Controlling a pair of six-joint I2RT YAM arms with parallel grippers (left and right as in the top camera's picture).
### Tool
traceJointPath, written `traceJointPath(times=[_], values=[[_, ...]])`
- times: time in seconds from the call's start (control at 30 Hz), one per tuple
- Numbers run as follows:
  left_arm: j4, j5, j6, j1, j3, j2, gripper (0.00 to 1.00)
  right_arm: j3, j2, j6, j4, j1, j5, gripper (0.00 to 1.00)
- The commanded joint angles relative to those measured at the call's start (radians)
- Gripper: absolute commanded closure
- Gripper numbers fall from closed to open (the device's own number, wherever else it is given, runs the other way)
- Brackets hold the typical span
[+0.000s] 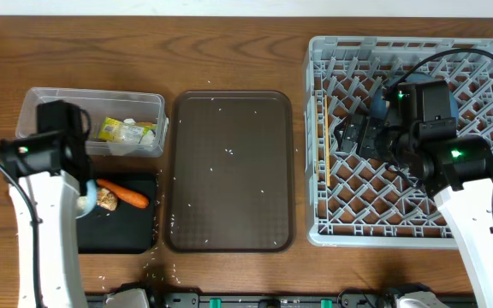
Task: Sort waste into correct bins and load items into the dishwasher rack
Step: 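Tip the rice bowl over the black tray to pour out rice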
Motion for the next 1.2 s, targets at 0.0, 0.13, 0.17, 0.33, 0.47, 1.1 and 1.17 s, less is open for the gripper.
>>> traceJointPath(times=[0.0,0.13,0.17,0.33,0.47,1.1,1.17], values=[[-0.011,-0.172,-0.047,0.072,-0.01,0.038,0.93,0.002,-0.011,0.011,0.0,-0.002,0.006,0.01],[-0.012,-0.198,-0.024,0.132,-0.01,0.079,0.94,0.002,-0.011,0.011,0.003,-0.002,0.006,0.01],[-0.016,-0.197,-0.024,0.143,-0.01,0.092,0.94,0.002,-0.011,0.011,0.003,-0.002,0.006,0.01],[-0.032,-0.206,-0.024,0.158,-0.01,0.175,0.94,0.002,-0.011,0.011,-0.005,-0.002,-0.002,0.01],[-0.042,-0.224,-0.029,0.158,-0.011,0.236,0.94,0.002,-0.011,0.011,-0.013,-0.002,-0.002,0.01],[-0.106,-0.291,-0.112,0.154,-0.019,0.439,0.94,0.002,-0.011,0.011,-0.013,-0.002,-0.001,0.01],[-0.122,-0.291,-0.134,0.154,-0.019,0.463,0.94,0.002,-0.011,0.011,-0.013,-0.002,-0.001,0.01]])
